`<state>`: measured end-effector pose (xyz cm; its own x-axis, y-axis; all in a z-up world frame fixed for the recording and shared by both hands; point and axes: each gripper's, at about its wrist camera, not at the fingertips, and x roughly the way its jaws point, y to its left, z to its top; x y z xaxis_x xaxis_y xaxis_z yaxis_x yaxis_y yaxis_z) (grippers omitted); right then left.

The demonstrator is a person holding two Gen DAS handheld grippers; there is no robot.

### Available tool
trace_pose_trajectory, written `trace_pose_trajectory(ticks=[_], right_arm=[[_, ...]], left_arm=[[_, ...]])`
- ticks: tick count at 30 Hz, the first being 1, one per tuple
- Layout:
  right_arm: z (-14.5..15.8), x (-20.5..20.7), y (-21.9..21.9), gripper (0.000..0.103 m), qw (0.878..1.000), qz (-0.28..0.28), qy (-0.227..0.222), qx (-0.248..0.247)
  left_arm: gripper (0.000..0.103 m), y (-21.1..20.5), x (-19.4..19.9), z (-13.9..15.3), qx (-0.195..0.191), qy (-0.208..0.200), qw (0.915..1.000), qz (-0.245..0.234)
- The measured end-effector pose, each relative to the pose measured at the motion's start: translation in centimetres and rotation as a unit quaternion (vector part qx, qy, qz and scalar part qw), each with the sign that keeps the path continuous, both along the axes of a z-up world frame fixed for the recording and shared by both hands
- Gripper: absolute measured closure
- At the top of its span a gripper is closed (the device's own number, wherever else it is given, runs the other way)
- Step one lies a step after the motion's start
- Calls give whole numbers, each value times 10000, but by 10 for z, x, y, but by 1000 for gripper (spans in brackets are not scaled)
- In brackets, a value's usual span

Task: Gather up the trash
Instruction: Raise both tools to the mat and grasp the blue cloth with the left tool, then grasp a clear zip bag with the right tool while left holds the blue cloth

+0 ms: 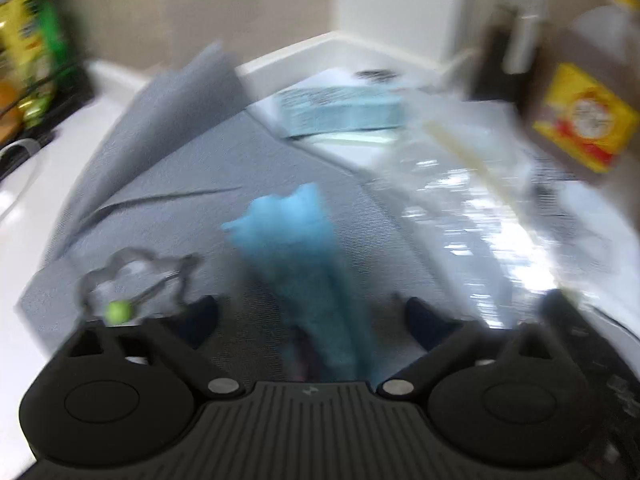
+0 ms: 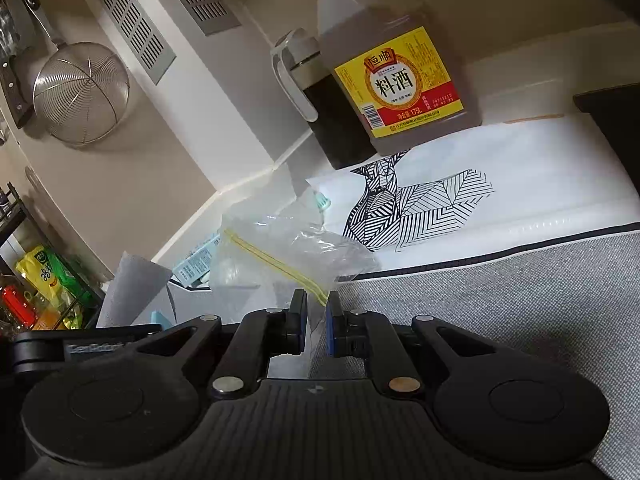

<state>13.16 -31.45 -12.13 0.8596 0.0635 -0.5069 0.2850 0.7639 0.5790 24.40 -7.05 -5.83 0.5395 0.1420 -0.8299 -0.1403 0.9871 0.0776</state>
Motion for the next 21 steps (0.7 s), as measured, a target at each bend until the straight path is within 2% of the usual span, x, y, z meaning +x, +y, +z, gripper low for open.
trace_pose_trajectory(ticks=[1, 2, 3, 5, 8, 12, 21], right_arm=[[0, 0, 0, 92, 10000, -2, 2, 11], [0, 0, 0, 92, 10000, -3, -6, 24], [0, 0, 0, 92, 10000, -2, -20, 21], [1, 0, 0, 92, 10000, -6, -36, 4], [2, -2, 1, 92, 9999, -4, -109, -13], [5, -4, 2, 92, 9996, 30, -264, 19], [5, -3, 4, 92, 9996, 97, -272, -20]], left_arm=[[28, 1, 0, 0, 83, -12, 9999, 124], [56, 2, -2, 4, 66, -57, 9998, 188], [75, 3, -4, 7, 40, -25, 9999, 156], [75, 4, -9, 13, -66, -1, 9999, 97], [75, 1, -26, 27, -25, -225, 9996, -156], [75, 5, -57, 42, -209, -330, 9983, -434], [75, 46, -176, 57, -122, -510, 9968, -602]])
